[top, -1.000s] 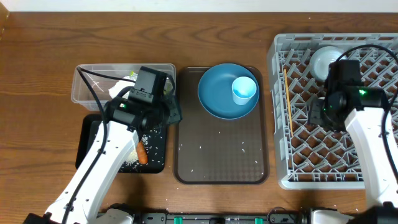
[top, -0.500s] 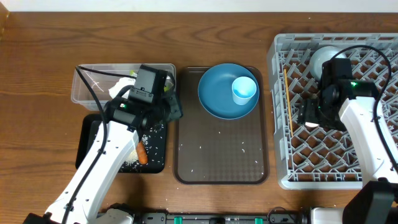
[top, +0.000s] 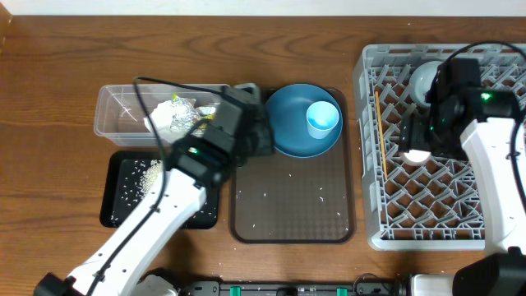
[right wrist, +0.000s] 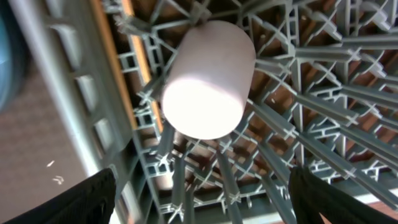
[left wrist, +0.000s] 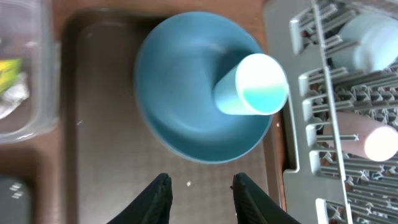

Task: Sort waste into correct bins and load items into the dishwasher rack
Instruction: 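Reach the left gripper to the blue plate and grasp the blue cup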

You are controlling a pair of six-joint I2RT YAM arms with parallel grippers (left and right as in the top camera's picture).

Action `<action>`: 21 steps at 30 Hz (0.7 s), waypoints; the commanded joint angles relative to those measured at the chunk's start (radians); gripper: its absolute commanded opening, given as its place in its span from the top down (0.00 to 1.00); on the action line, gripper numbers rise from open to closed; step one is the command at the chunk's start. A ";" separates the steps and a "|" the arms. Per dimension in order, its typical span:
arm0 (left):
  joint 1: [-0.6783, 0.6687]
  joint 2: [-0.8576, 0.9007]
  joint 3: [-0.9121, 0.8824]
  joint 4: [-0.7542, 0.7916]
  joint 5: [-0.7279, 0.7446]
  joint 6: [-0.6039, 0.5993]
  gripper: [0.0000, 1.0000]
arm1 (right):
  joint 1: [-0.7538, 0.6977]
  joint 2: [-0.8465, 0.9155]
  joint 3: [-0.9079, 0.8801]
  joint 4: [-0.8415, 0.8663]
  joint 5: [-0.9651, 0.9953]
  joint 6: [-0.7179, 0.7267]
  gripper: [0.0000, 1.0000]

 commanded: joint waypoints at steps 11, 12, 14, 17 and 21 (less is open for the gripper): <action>-0.101 0.309 0.006 0.356 -0.071 -0.106 0.60 | -0.018 -0.013 0.088 -0.066 -0.069 -0.039 0.11; -0.105 0.330 0.006 0.394 -0.050 -0.113 0.60 | -0.018 -0.013 0.088 -0.066 -0.069 -0.039 0.11; -0.112 0.359 0.006 0.446 -0.037 -0.129 0.60 | -0.018 -0.013 0.087 -0.067 -0.069 -0.039 0.11; -0.121 0.389 0.006 0.498 -0.038 -0.130 0.60 | -0.018 -0.013 0.086 -0.070 -0.069 -0.038 0.11; -0.122 0.426 0.006 0.540 -0.041 -0.130 0.60 | -0.018 -0.013 0.086 -0.074 -0.069 -0.038 0.11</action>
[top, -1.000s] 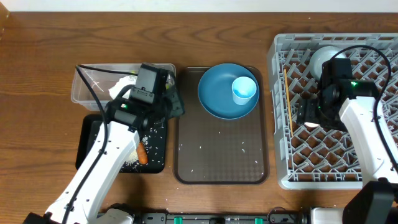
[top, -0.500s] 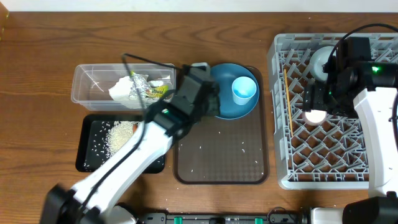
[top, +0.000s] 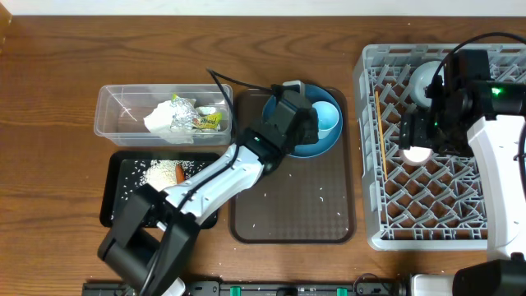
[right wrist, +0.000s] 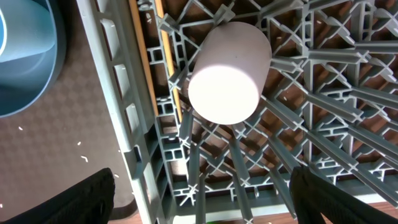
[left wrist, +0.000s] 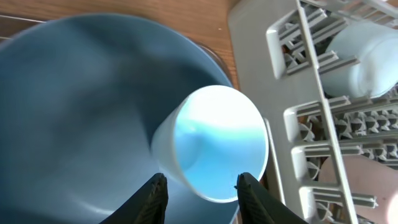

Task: Sort waste into correct bins and load items into the dishwasher rack
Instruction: 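Reach the left gripper to the blue plate and grasp the blue cup, then lift the blue cup and hand it to the right gripper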

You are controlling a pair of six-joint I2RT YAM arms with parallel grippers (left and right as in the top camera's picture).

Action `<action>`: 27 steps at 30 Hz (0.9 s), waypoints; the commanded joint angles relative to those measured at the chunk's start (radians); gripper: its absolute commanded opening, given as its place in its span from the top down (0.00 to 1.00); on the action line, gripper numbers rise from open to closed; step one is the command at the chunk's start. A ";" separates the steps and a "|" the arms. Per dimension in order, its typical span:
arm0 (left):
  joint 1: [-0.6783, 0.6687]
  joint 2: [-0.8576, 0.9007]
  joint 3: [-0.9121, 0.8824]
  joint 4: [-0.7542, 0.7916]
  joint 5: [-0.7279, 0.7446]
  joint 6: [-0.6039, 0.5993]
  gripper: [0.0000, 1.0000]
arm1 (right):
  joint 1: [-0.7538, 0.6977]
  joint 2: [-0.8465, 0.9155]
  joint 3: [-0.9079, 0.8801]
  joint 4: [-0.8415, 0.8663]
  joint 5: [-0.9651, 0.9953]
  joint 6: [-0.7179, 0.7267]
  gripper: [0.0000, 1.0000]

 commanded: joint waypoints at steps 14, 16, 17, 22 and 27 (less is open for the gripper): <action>-0.001 0.103 0.006 0.039 -0.033 -0.016 0.74 | -0.018 -0.012 0.014 -0.012 -0.006 -0.011 0.12; -0.001 0.111 0.006 0.039 -0.033 -0.016 0.76 | -0.018 -0.012 0.014 -0.015 -0.006 -0.011 0.12; -0.001 0.112 0.006 0.039 -0.033 -0.016 0.79 | -0.018 -0.012 0.014 -0.016 -0.006 -0.011 0.13; 0.011 0.098 0.006 0.042 -0.033 -0.016 0.94 | -0.018 -0.012 0.014 -0.014 -0.007 -0.011 0.12; 0.048 0.019 0.006 0.011 -0.026 -0.016 0.94 | -0.018 -0.012 0.014 -0.010 -0.046 -0.034 0.11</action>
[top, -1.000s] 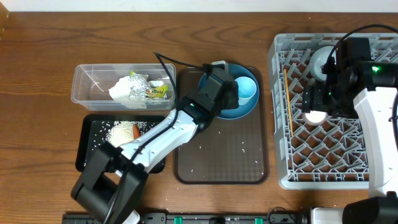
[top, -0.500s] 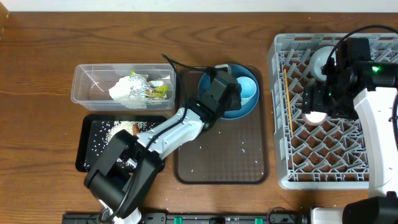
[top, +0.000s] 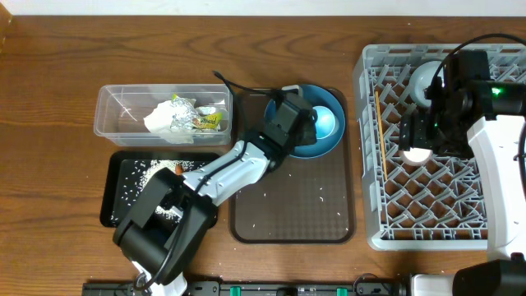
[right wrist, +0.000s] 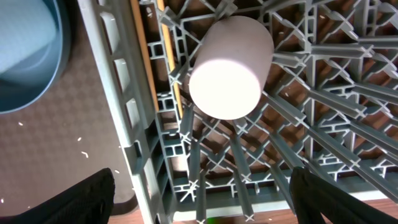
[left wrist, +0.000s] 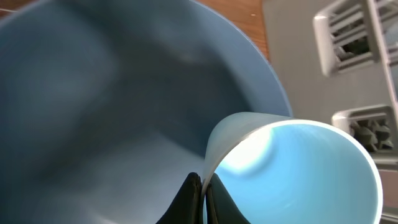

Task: Sort waste into correct bins and load items into the dishwasher rack
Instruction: 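Lift the blue cup and hand it to the right gripper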

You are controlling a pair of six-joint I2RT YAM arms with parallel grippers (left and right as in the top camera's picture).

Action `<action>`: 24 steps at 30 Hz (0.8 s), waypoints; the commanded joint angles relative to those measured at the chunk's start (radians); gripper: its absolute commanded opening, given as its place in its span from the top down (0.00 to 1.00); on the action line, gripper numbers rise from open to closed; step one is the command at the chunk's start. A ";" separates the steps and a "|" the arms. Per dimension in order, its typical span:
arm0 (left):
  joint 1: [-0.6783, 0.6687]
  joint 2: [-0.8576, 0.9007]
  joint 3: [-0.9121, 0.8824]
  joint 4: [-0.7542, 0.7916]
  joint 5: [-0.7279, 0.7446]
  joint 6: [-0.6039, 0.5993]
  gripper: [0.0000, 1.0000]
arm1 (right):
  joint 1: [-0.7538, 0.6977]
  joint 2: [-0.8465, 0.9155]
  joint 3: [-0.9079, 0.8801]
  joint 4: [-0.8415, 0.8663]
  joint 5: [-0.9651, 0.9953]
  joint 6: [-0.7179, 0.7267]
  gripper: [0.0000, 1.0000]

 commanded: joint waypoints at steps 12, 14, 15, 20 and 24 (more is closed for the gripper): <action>0.288 -0.434 0.006 -0.252 0.723 -0.093 0.94 | -0.018 -0.037 0.014 0.037 -0.796 -0.508 0.09; 0.350 -0.452 0.006 -0.255 0.933 -0.125 0.94 | -0.018 -0.039 0.014 0.036 -0.938 -0.614 0.07; 0.373 -0.455 0.006 -0.255 1.015 -0.146 0.94 | -0.018 -0.038 0.014 0.037 -1.005 -0.658 0.06; 0.427 -0.454 0.006 -0.255 1.252 -0.176 0.94 | -0.016 -0.038 0.014 0.037 -1.268 -0.829 0.02; 0.419 -0.454 0.006 -0.254 1.276 -0.190 0.94 | -0.004 -0.038 0.014 0.037 -1.324 -0.875 0.01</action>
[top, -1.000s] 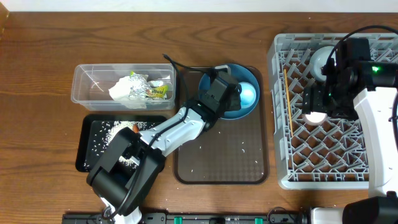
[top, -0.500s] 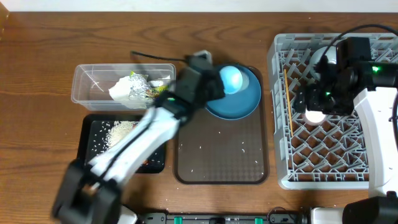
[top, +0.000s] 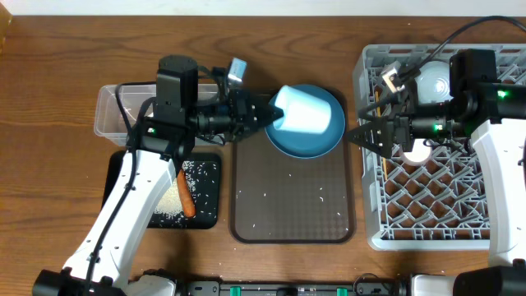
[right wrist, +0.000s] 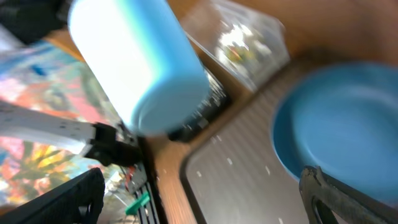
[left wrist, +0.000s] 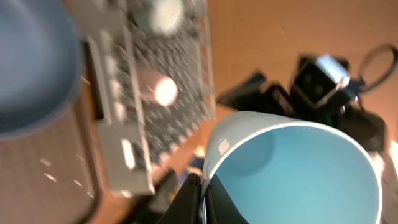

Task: Sort waste into correct bins and load items into the dishwasher rack
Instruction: 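Lift the blue cup and hand it to the right gripper, then carry the blue cup right and lower it into the rack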

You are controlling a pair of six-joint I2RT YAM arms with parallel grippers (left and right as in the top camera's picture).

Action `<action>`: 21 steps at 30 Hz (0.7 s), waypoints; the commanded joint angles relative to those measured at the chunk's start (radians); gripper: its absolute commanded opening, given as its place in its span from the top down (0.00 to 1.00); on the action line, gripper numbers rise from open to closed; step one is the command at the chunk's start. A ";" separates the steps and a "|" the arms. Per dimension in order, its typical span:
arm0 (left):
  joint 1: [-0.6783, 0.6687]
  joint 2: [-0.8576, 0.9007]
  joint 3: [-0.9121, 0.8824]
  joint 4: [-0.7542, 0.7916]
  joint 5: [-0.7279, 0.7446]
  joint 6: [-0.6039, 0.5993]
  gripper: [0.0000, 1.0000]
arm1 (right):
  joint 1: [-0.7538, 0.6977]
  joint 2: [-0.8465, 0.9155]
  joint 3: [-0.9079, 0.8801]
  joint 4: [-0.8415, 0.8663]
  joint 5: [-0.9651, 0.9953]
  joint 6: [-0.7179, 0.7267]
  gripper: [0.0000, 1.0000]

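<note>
A light blue cup (top: 302, 111) hangs on its side above the blue bowl (top: 316, 140), its mouth toward my left gripper (top: 269, 115), which is shut on its rim (left wrist: 208, 163). In the right wrist view the cup (right wrist: 140, 68) shows bottom first, over the bowl (right wrist: 342, 124). My right gripper (top: 356, 136) is open at the left edge of the grey dishwasher rack (top: 374, 205), pointing left at the cup and a little apart from it. In the rack lie a white cup (top: 415, 153) and a white bowl (top: 433, 79).
The brown tray (top: 288, 214) under the bowl carries scattered rice grains. A clear bin (top: 123, 111) with foil and wrappers stands at the left. A black tray (top: 205, 210) below it holds rice and a carrot (top: 185, 193).
My left gripper, then shut on the cup's rim inside the bowl, now holds the cup lifted and turned sideways. My right gripper has turned from above the rack to face left, still open.
The cup stood in the bowl with my left gripper open before it. Then the open fingers were at the cup's rim, then shut on it. Now the cup is held above the bowl, and my right gripper has left the white cup in the rack and faces it.
</note>
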 commanded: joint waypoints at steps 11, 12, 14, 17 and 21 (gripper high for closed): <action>-0.031 -0.002 0.008 0.006 0.138 -0.030 0.94 | 0.135 -0.019 0.014 0.070 -0.163 -0.118 0.01; -0.031 -0.002 0.008 0.006 0.138 -0.030 0.94 | 0.152 -0.019 0.014 0.076 -0.163 -0.118 0.03; -0.031 -0.002 0.008 0.006 0.138 -0.030 0.94 | 0.174 -0.019 0.014 0.079 -0.162 -0.118 0.05; -0.031 -0.002 0.008 0.006 0.137 -0.029 0.94 | 0.196 -0.019 0.014 0.086 -0.158 -0.118 0.13; -0.031 -0.002 0.007 0.005 0.131 -0.022 0.95 | 0.197 -0.019 0.014 0.099 -0.159 -0.117 0.37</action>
